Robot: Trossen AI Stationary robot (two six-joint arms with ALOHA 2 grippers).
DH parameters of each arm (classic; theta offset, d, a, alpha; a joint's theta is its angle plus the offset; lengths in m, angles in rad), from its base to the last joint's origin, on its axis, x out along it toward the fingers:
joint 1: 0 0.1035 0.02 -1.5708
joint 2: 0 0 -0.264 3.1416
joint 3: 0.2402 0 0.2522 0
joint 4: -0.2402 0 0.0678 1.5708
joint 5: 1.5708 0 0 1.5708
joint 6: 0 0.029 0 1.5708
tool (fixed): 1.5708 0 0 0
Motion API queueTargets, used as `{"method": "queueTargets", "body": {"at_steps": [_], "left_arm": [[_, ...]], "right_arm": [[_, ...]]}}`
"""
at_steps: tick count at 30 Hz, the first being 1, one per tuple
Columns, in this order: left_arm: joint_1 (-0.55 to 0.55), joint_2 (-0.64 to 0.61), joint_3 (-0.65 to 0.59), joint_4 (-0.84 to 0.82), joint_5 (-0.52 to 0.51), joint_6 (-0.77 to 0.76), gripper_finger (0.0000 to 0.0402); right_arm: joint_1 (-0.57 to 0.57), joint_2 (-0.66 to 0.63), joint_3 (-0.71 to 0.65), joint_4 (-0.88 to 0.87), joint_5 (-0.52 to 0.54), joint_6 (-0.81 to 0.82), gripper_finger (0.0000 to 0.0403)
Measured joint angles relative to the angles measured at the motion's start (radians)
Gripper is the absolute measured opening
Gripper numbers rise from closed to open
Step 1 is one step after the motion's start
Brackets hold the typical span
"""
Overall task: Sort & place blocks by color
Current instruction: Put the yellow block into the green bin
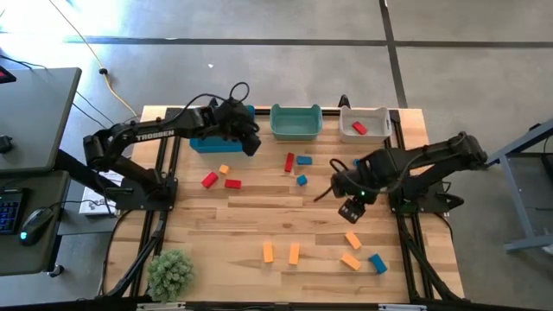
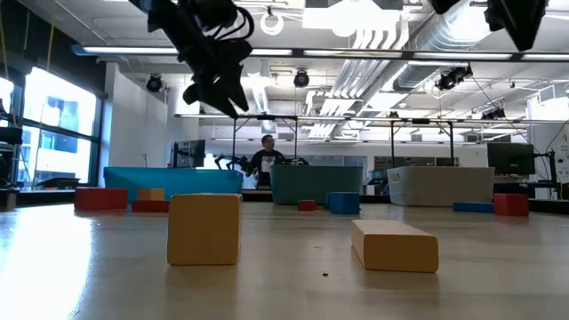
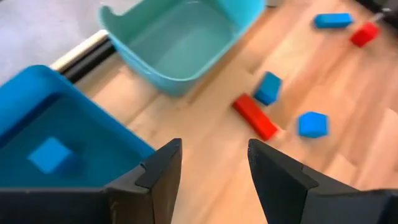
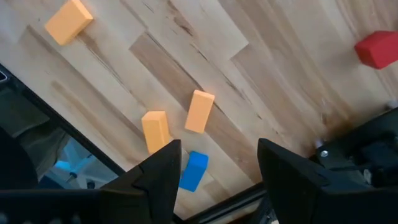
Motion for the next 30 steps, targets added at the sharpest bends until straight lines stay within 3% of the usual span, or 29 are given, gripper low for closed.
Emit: {"method": "queueTargets", "body": {"at_steps": [15,30], "left_arm": [[-0.189,-0.007,0.000,0.000,0.000,-0.085,0.0174],[-0.324,-0.007,0.000,0.001,-0.001,-0.151,0.0175]], "right_arm": [[0.224,0.000,0.000,0.025,0.180,0.284,0.0200],[0.309,0.115,0.000,0.071,0.222,0.332,0.0200]]}}
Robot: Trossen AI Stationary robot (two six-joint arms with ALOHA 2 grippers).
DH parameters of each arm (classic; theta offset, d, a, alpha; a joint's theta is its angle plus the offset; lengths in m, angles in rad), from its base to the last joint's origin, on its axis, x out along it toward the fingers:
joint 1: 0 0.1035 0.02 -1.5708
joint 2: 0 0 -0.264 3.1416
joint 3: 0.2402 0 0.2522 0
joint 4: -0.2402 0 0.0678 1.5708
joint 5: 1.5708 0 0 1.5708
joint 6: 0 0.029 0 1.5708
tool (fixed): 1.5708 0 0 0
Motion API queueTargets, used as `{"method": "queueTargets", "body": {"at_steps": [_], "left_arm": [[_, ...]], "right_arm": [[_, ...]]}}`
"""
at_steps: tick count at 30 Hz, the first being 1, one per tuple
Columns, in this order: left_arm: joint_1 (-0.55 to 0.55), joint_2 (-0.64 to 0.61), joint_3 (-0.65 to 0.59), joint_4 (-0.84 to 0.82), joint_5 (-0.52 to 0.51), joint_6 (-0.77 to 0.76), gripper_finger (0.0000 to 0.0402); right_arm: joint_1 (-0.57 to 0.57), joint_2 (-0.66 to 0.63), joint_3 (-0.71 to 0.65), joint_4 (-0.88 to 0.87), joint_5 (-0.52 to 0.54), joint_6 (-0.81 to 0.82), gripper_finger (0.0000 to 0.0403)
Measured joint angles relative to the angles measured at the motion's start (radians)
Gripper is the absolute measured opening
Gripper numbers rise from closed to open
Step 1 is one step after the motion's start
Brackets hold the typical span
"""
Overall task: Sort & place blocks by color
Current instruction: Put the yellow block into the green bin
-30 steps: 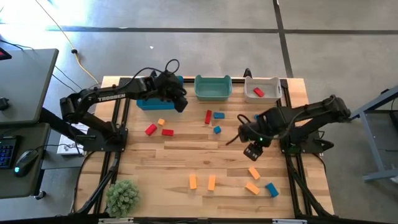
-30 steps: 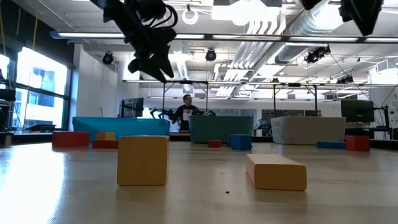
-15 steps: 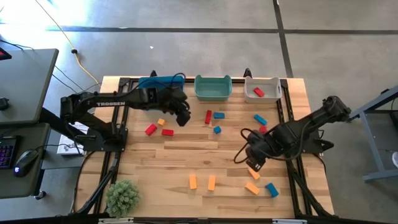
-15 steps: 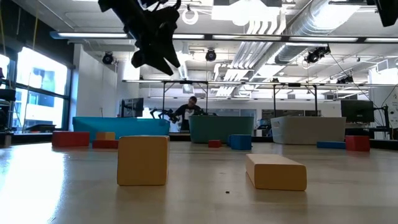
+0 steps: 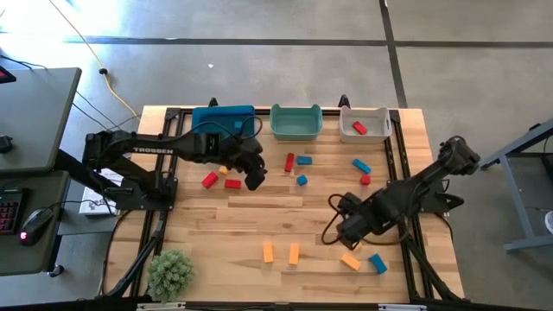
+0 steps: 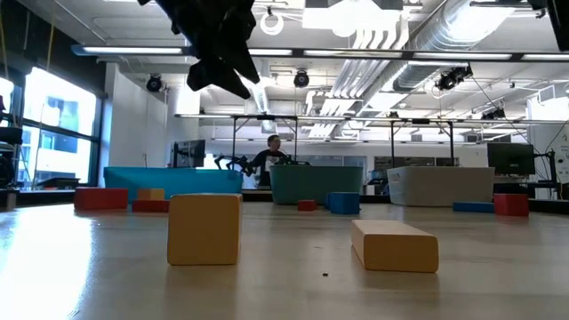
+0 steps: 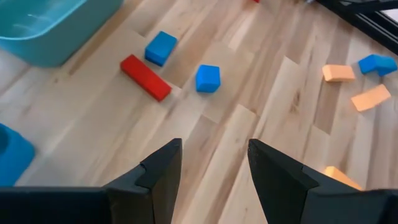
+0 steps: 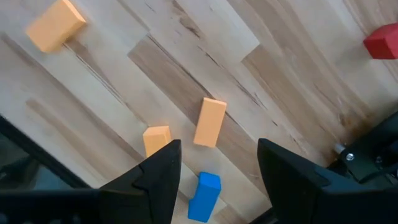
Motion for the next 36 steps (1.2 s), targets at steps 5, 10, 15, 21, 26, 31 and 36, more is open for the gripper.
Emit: {"method": "queueTargets", "body": {"at_steps": [5,10,15,21,26,31,36], "left_arm": [[-0.025,0.000,0.000,0.000,0.000,0.000,0.0174],[-0.034,0.000,0.000,0.000,-0.004,-0.001,0.0175],[-0.039,0.000,0.000,-0.008,-0.004,-0.001,0.0175],[-0.039,0.000,0.000,-0.020,-0.004,0.000,0.0174],[-0.039,0.000,0.000,-0.028,-0.004,0.007,0.0175],[-0.039,0.001,0.000,-0.037,-0.004,0.007,0.0175],[-0.039,0.001,0.000,-0.045,-0.004,0.007,0.0175]], "right_arm": [[0.021,0.062,0.000,-0.001,-0.009,-0.005,0.0200],[0.028,0.119,0.000,-0.040,-0.007,-0.034,0.0200],[0.022,0.145,0.000,-0.130,0.005,-0.097,0.0200],[-0.002,0.120,-0.095,-0.097,-0.008,-0.131,0.0200],[-0.005,0.058,-0.259,0.053,-0.097,-0.080,0.0200],[0.003,0.002,-0.371,0.245,-0.136,-0.007,0.0200],[0.004,-0.016,-0.432,0.402,-0.138,0.052,0.0200]]}}
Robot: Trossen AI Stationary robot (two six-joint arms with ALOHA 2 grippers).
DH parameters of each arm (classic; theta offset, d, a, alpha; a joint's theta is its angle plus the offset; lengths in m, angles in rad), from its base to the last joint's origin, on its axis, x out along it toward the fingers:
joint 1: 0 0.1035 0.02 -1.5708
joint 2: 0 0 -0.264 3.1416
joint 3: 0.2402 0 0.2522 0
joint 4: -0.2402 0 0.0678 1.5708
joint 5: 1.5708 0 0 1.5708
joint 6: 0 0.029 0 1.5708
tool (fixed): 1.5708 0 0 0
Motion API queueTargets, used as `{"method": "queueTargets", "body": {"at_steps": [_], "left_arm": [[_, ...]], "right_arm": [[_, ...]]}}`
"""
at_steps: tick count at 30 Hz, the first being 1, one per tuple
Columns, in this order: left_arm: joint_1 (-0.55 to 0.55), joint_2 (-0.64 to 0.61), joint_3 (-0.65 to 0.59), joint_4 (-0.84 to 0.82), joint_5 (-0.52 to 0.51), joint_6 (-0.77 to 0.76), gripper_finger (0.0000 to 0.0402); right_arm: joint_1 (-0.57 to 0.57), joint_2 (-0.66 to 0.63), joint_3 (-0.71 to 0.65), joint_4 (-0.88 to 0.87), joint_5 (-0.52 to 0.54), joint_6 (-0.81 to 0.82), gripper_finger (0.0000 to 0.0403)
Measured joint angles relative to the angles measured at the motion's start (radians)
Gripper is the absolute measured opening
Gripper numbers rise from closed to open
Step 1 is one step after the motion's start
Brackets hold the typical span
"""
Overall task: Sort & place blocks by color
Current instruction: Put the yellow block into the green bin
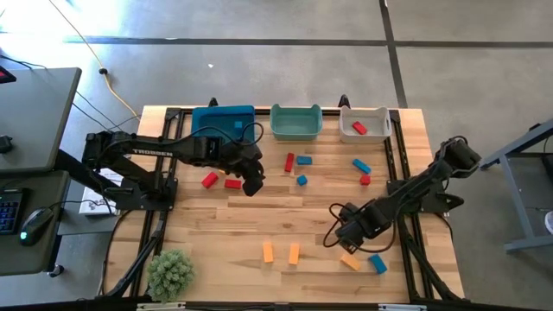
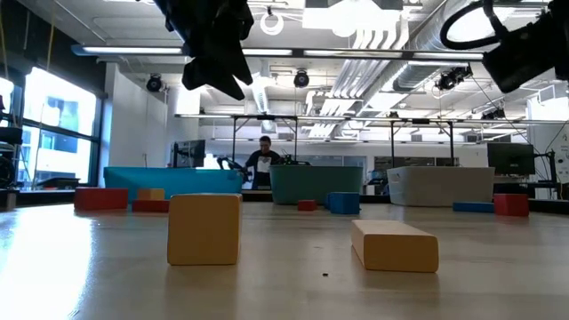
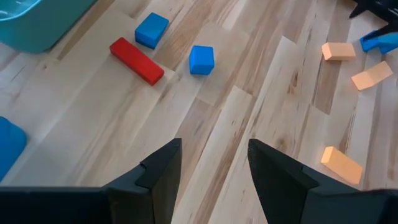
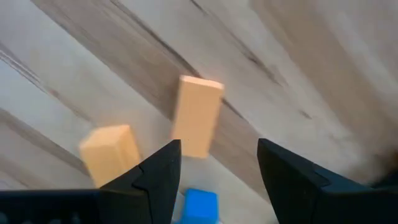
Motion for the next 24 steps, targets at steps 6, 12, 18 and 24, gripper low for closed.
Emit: {"method": "queueTargets", "body": {"at_steps": [6,12,18,24], "left_arm": [[0.000,0.000,0.000,0.000,0.000,0.000,0.0175],[0.000,0.000,0.000,0.000,0.000,0.000,0.0175],[0.000,0.000,0.000,0.000,0.000,0.000,0.0175],[0.000,0.000,0.000,0.000,0.000,0.000,0.0175]], "right_arm": [[0.021,0.002,-0.064,0.144,0.001,0.074,0.0200],[0.037,0.003,-0.102,0.166,0.005,0.116,0.0200],[0.038,0.006,-0.144,0.289,0.005,0.132,0.0200],[0.038,0.051,-0.146,0.289,0.004,0.129,0.0200]]}}
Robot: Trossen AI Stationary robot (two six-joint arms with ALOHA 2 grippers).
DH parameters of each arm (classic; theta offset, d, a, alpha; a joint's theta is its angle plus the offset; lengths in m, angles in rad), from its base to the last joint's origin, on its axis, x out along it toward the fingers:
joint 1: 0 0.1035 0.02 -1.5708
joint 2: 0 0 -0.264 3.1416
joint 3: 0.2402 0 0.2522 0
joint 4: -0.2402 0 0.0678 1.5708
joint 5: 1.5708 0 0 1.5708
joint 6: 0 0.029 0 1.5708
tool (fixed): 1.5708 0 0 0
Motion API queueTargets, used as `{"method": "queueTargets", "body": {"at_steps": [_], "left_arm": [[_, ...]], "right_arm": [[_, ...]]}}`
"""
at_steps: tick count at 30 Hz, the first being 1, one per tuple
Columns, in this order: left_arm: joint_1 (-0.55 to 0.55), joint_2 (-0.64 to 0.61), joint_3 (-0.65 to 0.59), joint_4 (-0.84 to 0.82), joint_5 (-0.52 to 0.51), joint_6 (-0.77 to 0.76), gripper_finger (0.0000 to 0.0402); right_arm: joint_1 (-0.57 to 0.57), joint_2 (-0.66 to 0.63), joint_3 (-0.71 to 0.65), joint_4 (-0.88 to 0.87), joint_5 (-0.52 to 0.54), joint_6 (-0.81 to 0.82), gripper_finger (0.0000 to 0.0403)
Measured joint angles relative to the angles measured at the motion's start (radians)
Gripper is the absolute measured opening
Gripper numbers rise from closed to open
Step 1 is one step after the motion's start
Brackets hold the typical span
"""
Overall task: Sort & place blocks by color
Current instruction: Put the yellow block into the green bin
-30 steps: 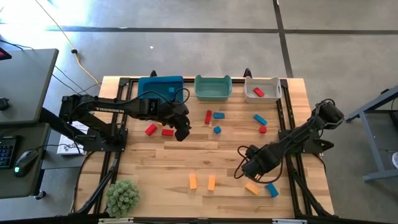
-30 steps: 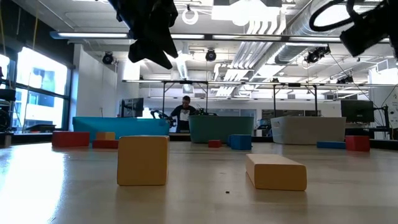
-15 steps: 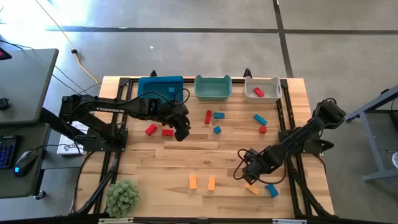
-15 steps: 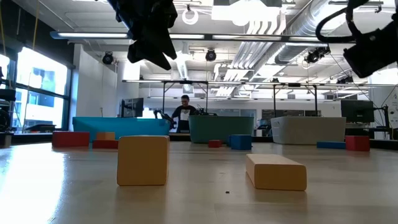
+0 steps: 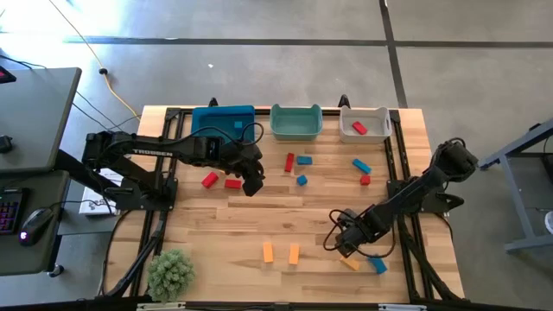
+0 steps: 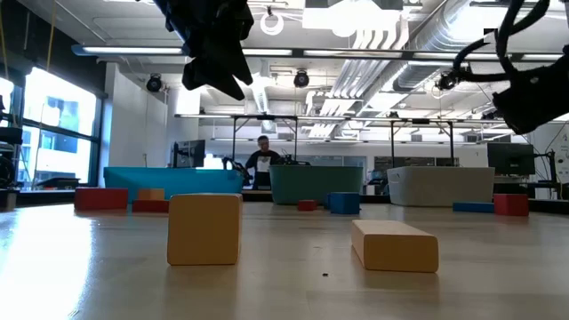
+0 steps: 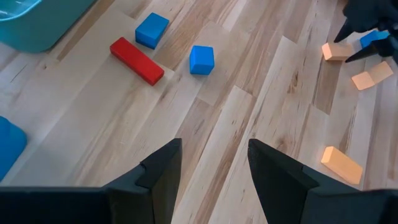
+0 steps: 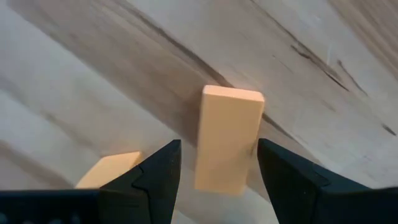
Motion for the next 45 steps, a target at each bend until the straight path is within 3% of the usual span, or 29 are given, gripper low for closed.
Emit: {"method": "queueTargets", "body": {"at_steps": [9,17,31,35,45], "left_arm": [[0.000,0.000,0.000,0.000,-0.007,0.000,0.0175],[0.002,0.000,0.000,0.000,-0.027,0.000,0.0175],[0.047,0.000,0.000,0.001,-0.068,0.000,0.0175],[0.084,0.000,0.000,0.006,-0.068,0.001,0.0175],[0.196,0.000,0.000,0.030,-0.068,0.074,0.0175]], "right_arm": [[-0.001,0.068,0.004,0.003,-0.032,0.008,0.0189],[-0.001,0.069,0.003,-0.001,-0.023,0.065,0.0101],[-0.027,0.042,0.020,-0.015,0.002,0.032,0.0101],[-0.077,0.006,0.027,-0.009,0.050,-0.019,0.0101],[-0.272,-0.057,0.028,0.049,0.050,-0.250,0.0101]]}}
